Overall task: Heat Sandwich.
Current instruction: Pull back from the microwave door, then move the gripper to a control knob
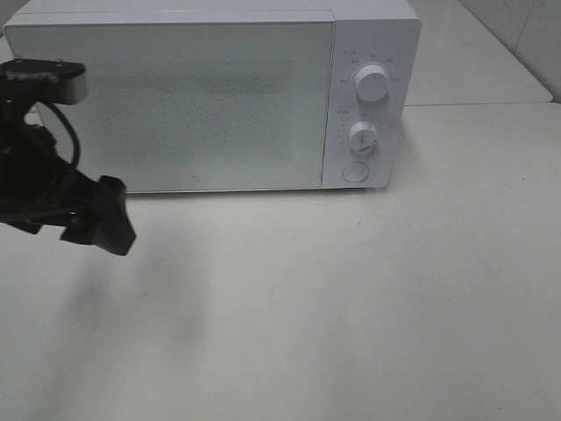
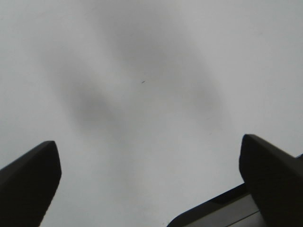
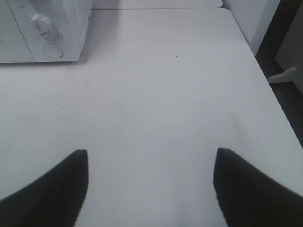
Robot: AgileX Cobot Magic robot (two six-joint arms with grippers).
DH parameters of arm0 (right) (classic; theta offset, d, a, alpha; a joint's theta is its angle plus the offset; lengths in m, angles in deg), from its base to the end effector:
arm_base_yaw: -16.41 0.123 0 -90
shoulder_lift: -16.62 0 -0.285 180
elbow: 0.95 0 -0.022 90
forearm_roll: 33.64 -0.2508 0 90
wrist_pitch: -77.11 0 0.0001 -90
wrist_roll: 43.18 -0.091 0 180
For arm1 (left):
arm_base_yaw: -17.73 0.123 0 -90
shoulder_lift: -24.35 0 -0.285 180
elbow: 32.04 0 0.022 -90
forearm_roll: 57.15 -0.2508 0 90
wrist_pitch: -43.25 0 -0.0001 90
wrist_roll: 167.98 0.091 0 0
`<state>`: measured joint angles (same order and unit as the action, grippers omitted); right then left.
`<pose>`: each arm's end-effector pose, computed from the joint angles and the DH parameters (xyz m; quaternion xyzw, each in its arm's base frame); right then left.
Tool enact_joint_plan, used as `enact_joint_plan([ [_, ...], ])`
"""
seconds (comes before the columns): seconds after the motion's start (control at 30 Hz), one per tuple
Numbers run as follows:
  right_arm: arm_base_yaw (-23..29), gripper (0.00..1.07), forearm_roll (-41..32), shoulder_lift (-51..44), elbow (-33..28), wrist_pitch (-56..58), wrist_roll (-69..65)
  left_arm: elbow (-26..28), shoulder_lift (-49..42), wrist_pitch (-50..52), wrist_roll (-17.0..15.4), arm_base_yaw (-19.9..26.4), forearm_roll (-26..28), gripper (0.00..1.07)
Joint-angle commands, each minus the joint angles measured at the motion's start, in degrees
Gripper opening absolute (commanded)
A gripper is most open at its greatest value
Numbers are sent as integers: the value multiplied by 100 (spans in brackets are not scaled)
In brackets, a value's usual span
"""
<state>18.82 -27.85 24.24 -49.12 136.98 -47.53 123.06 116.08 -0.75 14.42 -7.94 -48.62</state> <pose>-0.0053 -0.0082 0.2808 0.0161 0.8452 -0.0190 0.5338 0.2420 -0.1267 0.2299 0.1957 0.9644 -0.0925 0.1522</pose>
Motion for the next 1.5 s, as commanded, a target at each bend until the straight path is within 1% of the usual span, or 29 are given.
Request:
enact_joint_plan([
  [0.03, -34, 71, 34, -166, -6, -52, 0, -11, -109, -390, -34, 372, -63, 97],
  [0.07, -34, 71, 34, -166, -6, -52, 0, -11, -143, -504, -34, 539, -103, 97],
  [0.1, -34, 71, 34, -166, -6, -52, 0, -11, -218, -699, -34, 819, -172, 97],
  [0.2, -34, 71, 34, -166, -6, -52, 6, -11, -355, -951, -34, 1232, -304, 97],
  [0.23, -34, 71, 34, -166, -6, -52, 6, -11, -355, -951, -34, 1232, -304, 97],
  [0.27, -34, 71, 34, -166, -6, -52, 6, -11, -424, -1140, -34, 1467, -390, 97],
  [0.33, -34, 71, 34, -166, -6, -52, 6, -29, -481, -1341, -34, 1690, -458, 97],
  [0.37, -34, 71, 34, -166, -6, -52, 6, -74, -573, -1495, -34, 1908, -476, 97],
  [0.4, -34, 71, 34, -166, -6, -52, 6, -74, -573, -1495, -34, 1908, -476, 97],
  [0.47, -34, 71, 34, -160, -6, -52, 6, -183, -728, -1536, -29, 2063, -476, 97],
  [0.5, -34, 71, 34, -160, -6, -52, 6, -281, -837, -1536, -11, 2131, -487, 97],
  [0.53, -34, 71, 34, -160, -6, -52, 0, -487, -1089, -1513, -11, 2246, -510, 97],
  [0.57, -34, 71, 34, -160, -6, -52, 0, -487, -1089, -1513, -11, 2246, -510, 97],
  [0.67, -34, 71, 34, -160, -6, -52, 0, -882, -1484, -1536, -80, 2412, -510, 97],
  [0.7, -34, 71, 34, -160, -6, -52, 0, -1112, -1770, -1576, -80, 2475, -504, 97],
  [0.73, -34, 71, 34, -160, -6, -52, 0, -1112, -1770, -1576, -80, 2475, -504, 97],
  [0.83, -34, 71, 34, -160, -6, -52, 0, -1432, -2292, -1576, -86, 2481, -504, 97],
  [0.87, -34, 71, 34, -160, -6, -52, 0, -1604, -2624, -1576, -86, 2481, -504, 97],
  [0.9, -34, 71, 34, -160, -6, -52, 0, -1604, -2624, -1576, -86, 2481, -504, 97],
  [0.97, -34, 71, 34, -160, -6, -52, 6, -1707, -2974, -1576, -86, 2481, -504, 97],
  [1.0, -34, 71, 34, -160, -6, -52, 6, -1793, -3380, -1570, -74, 2481, -510, 97],
  [1.03, -34, 71, 34, -160, -6, -52, 6, -1793, -3380, -1570, -74, 2481, -510, 97],
  [1.13, -34, 71, 34, -160, -6, -52, 6, -1931, -3959, -1536, -74, 2481, -556, 97],
  [1.17, -34, 71, 34, -160, -6, -52, 0, -2057, -4406, -1467, -57, 2481, -556, 97],
  [1.23, -34, 71, 34, -160, -6, -52, 0, -2137, -4584, -1438, -57, 2481, -556, 97],
  [1.3, -34, 71, 34, -160, -6, -52, 0, -2332, -5220, -1473, -57, 2481, -579, 97],
  [1.33, -34, 71, 34, -160, -6, -52, 0, -2355, -5432, -1524, -52, 2481, -584, 97],
  [1.37, -34, 71, 34, -160, -6, -52, 0, -2355, -5432, -1524, -52, 2481, -584, 97],
  [1.5, -34, 71, 34, -160, -6, -52, 0, -2395, -6377, -1541, -52, 2481, -584, 97],
])
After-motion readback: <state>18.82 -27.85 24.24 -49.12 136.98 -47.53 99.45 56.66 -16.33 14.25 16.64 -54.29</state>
